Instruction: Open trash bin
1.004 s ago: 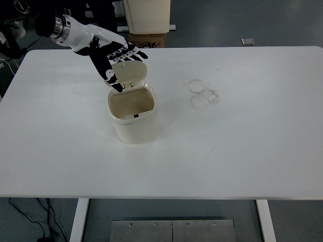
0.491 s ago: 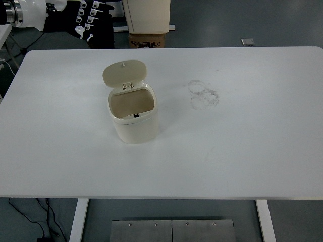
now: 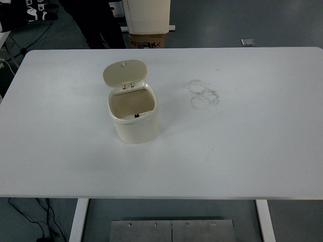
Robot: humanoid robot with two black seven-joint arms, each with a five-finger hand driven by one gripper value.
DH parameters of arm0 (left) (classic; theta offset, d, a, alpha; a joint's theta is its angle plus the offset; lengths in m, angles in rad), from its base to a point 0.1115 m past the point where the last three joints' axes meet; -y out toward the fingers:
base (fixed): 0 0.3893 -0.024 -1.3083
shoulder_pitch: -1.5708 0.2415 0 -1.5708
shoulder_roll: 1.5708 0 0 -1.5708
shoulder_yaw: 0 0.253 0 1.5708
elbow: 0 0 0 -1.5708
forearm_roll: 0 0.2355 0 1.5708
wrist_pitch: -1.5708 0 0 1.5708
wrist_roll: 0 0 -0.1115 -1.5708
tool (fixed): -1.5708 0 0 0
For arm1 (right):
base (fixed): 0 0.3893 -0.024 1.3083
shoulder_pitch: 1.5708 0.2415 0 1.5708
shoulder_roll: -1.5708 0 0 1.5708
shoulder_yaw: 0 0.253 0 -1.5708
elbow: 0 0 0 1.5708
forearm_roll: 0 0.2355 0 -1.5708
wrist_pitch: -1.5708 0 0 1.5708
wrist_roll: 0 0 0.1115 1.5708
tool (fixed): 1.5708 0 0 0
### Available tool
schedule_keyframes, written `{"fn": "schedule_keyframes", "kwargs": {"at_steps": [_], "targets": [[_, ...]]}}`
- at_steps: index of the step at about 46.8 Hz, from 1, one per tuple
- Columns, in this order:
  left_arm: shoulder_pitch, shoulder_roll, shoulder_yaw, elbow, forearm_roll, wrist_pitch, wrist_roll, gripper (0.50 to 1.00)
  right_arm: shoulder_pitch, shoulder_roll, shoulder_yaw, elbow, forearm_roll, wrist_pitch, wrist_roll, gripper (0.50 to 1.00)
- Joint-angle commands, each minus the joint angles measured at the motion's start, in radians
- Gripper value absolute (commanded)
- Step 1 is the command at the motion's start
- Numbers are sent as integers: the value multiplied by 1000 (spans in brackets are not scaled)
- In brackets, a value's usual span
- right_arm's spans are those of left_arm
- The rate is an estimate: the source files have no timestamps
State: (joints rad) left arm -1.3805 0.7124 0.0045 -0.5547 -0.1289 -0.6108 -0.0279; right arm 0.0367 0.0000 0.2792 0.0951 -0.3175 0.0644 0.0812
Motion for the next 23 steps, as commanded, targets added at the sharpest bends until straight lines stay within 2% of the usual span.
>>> {"fn": "schedule_keyframes", "kwargs": {"at_steps": [1, 15, 23], "targets": [[31, 1, -57, 41, -8, 0, -15, 1000, 0, 0, 0, 0, 0, 0, 2, 991], [187, -1, -238, 167, -64, 0, -56, 1000, 0, 0, 0, 0, 0, 0, 2, 991], [268, -11, -363, 229, -75, 2, -58, 1000, 0, 0, 1, 0, 0, 0, 2, 991]]}}
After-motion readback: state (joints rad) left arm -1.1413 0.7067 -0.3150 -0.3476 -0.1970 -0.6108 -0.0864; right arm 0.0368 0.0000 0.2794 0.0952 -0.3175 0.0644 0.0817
